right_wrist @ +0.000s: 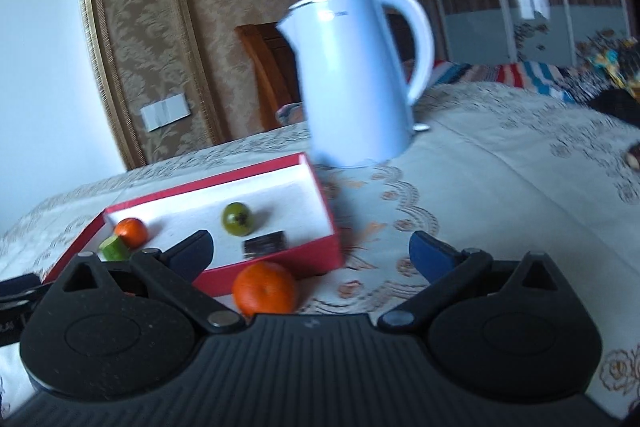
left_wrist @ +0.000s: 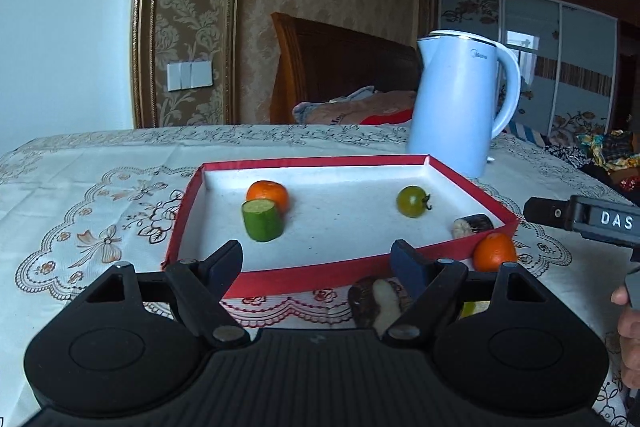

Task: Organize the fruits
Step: 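Withdraw both tools from the tray toward the produce beside it, then close the right tool on the mandarin while the left tool approaches the white-fleshed eggplant piece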

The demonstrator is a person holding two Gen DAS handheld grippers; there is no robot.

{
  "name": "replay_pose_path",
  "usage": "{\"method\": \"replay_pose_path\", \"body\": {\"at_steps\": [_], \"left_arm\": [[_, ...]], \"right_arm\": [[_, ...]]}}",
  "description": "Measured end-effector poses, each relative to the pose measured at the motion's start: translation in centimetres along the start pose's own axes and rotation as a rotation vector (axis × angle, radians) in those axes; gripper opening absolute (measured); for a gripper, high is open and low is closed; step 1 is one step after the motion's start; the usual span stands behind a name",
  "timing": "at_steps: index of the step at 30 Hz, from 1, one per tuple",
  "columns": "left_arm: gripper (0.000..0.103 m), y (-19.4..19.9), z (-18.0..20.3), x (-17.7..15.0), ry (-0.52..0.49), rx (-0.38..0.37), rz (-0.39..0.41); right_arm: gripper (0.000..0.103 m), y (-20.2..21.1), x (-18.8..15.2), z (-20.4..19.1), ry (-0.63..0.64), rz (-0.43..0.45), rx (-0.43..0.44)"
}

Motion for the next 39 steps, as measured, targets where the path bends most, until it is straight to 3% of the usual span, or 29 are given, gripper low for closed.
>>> {"method": "replay_pose_path", "body": {"at_steps": [9, 13, 20, 24, 31, 39], "left_arm": [[0.081, -1.6, 2.8, 0.2, -0.029, -0.03, -0.07], [0.081, -2.8, 3.2, -0.5, -0.07, 0.024, -0.134], [0.084, -3.5, -0.8, -1.1, 0.087, 0.057, -0.216], [0.085, -3.5, -1.9, -1.0, 0.147, 0.043, -0.226], [0.085, -4.0, 0.3, -1.4, 0.023, 0.063, -0.24], [0.086, -4.2, -1.1, -1.2, 0.1, 0.096, -0.247]], "right_arm": [[0.103, -0.6, -0.1, 0.5, -0.018, -0.014, -0.031], [0.103, -0.6, -0.1, 0.7, -0.033, -0.016, -0.035], [0.103, -0.5, -0.2, 0.8, -0.042, -0.009, -0.032], [0.103, -0.4, -0.2, 0.9, -0.047, -0.01, -0.024], [0.103, 0.4, -0.4, 1.7, -0.007, -0.007, -0.076], [0.103, -0.1, -1.2, 0.9, 0.054, -0.078, -0.028]]}}
Point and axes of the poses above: each gripper's, at about its wrist camera, not at the fingertips, and y roughly against the way its jaws point, z to its right, x to its top, the point moved 4 cm from there along -y, roughly the way its jaws point, and after that the axes turned 7 degrees about -z, right-handed, at the moved point
